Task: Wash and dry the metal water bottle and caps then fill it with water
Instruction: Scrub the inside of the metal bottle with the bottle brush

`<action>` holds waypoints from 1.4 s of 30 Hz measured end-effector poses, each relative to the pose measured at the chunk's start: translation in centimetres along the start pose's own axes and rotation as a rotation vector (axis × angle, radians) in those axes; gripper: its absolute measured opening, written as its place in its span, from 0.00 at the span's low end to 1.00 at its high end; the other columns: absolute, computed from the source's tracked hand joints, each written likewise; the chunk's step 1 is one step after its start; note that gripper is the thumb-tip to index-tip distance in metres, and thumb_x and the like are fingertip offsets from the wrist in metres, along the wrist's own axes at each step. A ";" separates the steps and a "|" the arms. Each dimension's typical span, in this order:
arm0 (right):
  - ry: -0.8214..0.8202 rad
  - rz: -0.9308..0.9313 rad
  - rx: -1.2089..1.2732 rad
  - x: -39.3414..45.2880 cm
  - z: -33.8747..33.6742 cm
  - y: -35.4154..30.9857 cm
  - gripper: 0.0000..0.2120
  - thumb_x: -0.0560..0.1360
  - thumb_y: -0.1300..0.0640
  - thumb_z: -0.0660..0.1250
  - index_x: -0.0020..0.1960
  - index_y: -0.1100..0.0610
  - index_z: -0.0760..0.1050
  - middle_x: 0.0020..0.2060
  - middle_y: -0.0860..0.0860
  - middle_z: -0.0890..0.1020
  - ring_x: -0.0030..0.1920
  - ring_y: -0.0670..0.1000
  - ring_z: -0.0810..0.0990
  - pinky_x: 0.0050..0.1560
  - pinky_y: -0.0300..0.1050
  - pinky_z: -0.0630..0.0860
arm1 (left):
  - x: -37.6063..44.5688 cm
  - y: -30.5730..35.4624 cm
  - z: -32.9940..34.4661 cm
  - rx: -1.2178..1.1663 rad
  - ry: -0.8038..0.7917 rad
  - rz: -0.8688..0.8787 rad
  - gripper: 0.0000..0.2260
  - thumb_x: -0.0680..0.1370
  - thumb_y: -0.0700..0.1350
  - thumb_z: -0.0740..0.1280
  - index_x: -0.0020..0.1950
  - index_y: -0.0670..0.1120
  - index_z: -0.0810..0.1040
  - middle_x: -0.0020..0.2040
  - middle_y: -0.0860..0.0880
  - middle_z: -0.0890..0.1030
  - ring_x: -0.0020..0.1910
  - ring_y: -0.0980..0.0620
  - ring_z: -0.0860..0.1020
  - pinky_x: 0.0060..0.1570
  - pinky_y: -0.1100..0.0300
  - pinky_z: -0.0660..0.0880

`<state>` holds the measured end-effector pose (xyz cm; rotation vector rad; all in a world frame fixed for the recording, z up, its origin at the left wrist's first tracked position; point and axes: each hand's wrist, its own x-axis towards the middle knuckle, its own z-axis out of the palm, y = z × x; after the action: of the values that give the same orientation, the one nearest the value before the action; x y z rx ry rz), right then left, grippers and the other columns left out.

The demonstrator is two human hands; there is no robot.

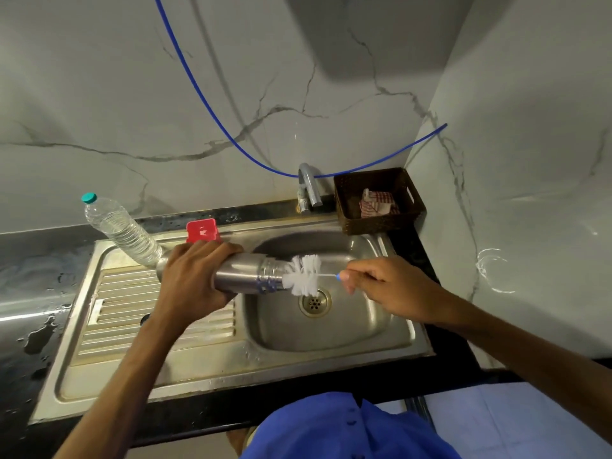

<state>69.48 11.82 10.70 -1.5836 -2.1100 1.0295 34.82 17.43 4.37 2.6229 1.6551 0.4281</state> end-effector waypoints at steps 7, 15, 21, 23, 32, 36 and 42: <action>0.027 -0.028 -0.337 1.6 1.8 -2.1 0.15 0.85 0.45 0.56 0.49 0.50 0.77 0.35 0.45 0.78 0.32 0.42 0.74 0.33 0.36 0.62 | 2.2 2.7 0.1 -0.114 -0.092 0.123 0.35 0.58 0.50 0.81 0.65 0.57 0.78 0.55 0.53 0.84 0.51 0.49 0.81 0.53 0.48 0.75; 0.165 -0.058 -0.505 0.8 0.6 -0.8 0.13 0.84 0.44 0.57 0.55 0.46 0.79 0.28 0.41 0.68 0.26 0.38 0.65 0.29 0.32 0.55 | 3.9 5.1 1.8 -0.147 -0.059 0.094 0.32 0.60 0.50 0.76 0.64 0.56 0.78 0.56 0.52 0.84 0.54 0.46 0.82 0.58 0.44 0.75; 0.237 -0.041 -0.441 -2.3 -0.7 1.9 0.15 0.83 0.39 0.55 0.42 0.44 0.71 0.25 0.42 0.71 0.29 0.47 0.76 0.30 0.46 0.69 | 2.3 -0.6 0.9 -0.086 -0.039 0.000 0.33 0.60 0.50 0.78 0.65 0.57 0.78 0.56 0.53 0.84 0.55 0.45 0.82 0.57 0.48 0.74; 0.263 -0.102 -0.526 -0.2 1.3 0.4 0.16 0.83 0.41 0.56 0.47 0.47 0.77 0.30 0.45 0.78 0.31 0.50 0.80 0.31 0.43 0.66 | 3.5 2.8 1.6 -0.150 -0.071 0.020 0.32 0.59 0.50 0.75 0.64 0.56 0.78 0.57 0.53 0.83 0.55 0.46 0.81 0.59 0.48 0.74; 0.201 -0.101 -0.565 -1.0 1.0 -0.1 0.15 0.83 0.41 0.57 0.45 0.49 0.75 0.30 0.48 0.78 0.31 0.54 0.79 0.30 0.45 0.66 | 1.4 4.5 3.3 -0.213 -0.045 -0.039 0.32 0.60 0.50 0.76 0.64 0.55 0.77 0.55 0.50 0.83 0.53 0.43 0.81 0.58 0.46 0.74; 0.131 -0.110 -0.484 0.1 1.7 0.5 0.20 0.83 0.38 0.53 0.46 0.49 0.76 0.30 0.46 0.77 0.30 0.49 0.75 0.31 0.47 0.67 | 0.8 2.2 2.4 -0.159 -0.046 0.042 0.31 0.62 0.52 0.77 0.66 0.54 0.78 0.57 0.49 0.84 0.54 0.44 0.81 0.59 0.45 0.74; 0.105 -0.035 -0.455 1.2 3.8 -0.5 0.17 0.84 0.42 0.55 0.49 0.50 0.77 0.35 0.50 0.80 0.37 0.54 0.78 0.35 0.47 0.66 | 1.4 3.4 2.1 -0.108 -0.048 0.047 0.30 0.60 0.48 0.74 0.63 0.53 0.79 0.56 0.50 0.83 0.54 0.45 0.79 0.61 0.44 0.72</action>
<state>66.35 11.46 8.17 -1.7389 -2.4035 0.4577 38.88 17.49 3.14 2.5771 1.5152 0.4386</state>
